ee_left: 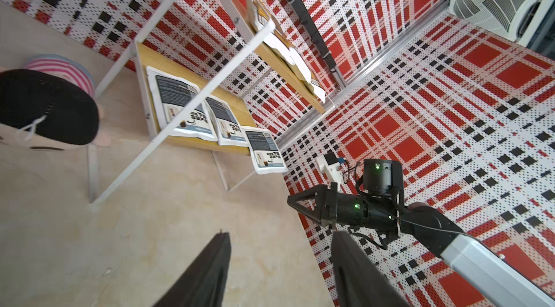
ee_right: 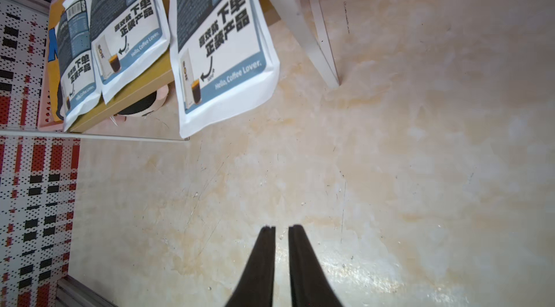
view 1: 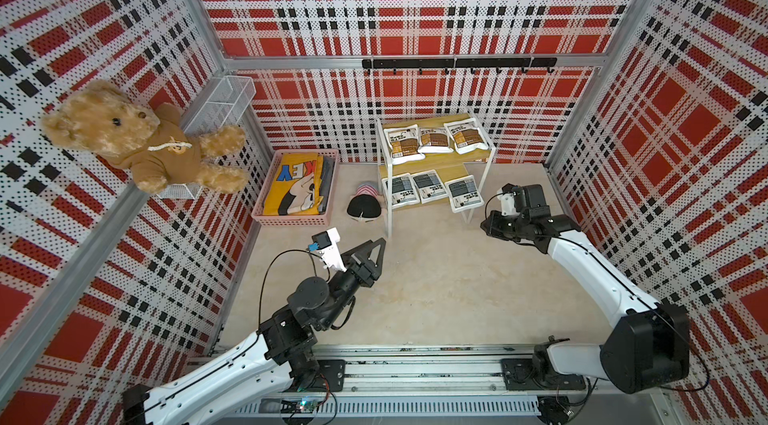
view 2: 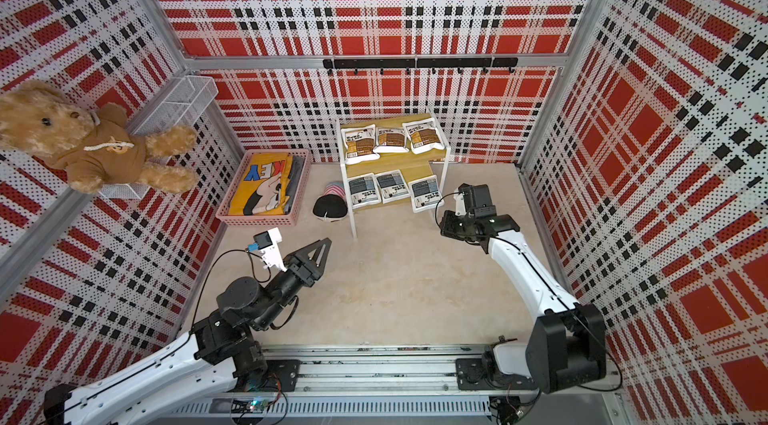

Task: Place the bagged coffee beans on the shelf by color
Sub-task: Place the bagged coffee beans on the shelf, then move the bagged coffee beans to the shelf.

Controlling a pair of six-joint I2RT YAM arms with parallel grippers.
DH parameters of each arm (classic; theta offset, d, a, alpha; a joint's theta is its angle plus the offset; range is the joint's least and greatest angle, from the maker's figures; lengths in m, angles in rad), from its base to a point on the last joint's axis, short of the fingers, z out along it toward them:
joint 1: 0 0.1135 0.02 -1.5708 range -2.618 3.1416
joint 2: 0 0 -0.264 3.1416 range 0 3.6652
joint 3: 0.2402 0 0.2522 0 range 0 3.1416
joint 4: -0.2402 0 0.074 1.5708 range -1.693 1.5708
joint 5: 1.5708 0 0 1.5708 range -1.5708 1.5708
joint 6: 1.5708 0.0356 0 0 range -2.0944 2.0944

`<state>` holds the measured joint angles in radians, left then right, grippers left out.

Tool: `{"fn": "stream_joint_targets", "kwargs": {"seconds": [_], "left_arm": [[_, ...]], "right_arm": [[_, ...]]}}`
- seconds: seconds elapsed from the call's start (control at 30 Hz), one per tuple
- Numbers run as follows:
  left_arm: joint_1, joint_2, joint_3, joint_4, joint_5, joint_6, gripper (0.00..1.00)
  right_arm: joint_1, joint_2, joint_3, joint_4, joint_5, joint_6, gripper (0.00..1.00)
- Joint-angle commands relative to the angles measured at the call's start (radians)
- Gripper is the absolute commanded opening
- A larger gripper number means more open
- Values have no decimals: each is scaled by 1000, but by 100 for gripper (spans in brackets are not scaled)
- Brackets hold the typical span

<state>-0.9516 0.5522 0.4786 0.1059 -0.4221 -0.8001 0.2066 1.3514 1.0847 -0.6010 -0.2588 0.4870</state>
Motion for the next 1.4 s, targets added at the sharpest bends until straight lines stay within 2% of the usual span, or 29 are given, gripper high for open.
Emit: {"fn": "stream_joint_targets", "kwargs": {"seconds": [0.0, 0.13, 0.2, 0.27, 0.3, 0.57, 1.1, 1.37], "left_arm": [[33, -21, -3, -93, -70, 32, 65], [73, -38, -5, -143, -65, 11, 71], [90, -42, -8, -174, -57, -10, 79], [106, -46, -9, -205, -46, -15, 88], [115, -46, -7, -219, -41, -14, 99], [184, -57, 16, -296, -12, 20, 99], [229, -86, -4, -302, 16, 4, 99], [249, -77, -5, -302, 52, 1, 99]], "right_arm": [[-3, 48, 60, 19, -3, -21, 11], [-2, 127, 103, 29, -28, -38, 3], [-2, 154, 110, 41, -25, -36, 0], [-2, 172, 112, 57, -26, -25, 0], [-1, 180, 111, 67, -28, -19, 0], [3, 248, 179, 73, -4, -11, 0], [8, 370, 320, 107, -20, 40, 0], [33, 261, 146, 159, -19, 59, 0]]}}
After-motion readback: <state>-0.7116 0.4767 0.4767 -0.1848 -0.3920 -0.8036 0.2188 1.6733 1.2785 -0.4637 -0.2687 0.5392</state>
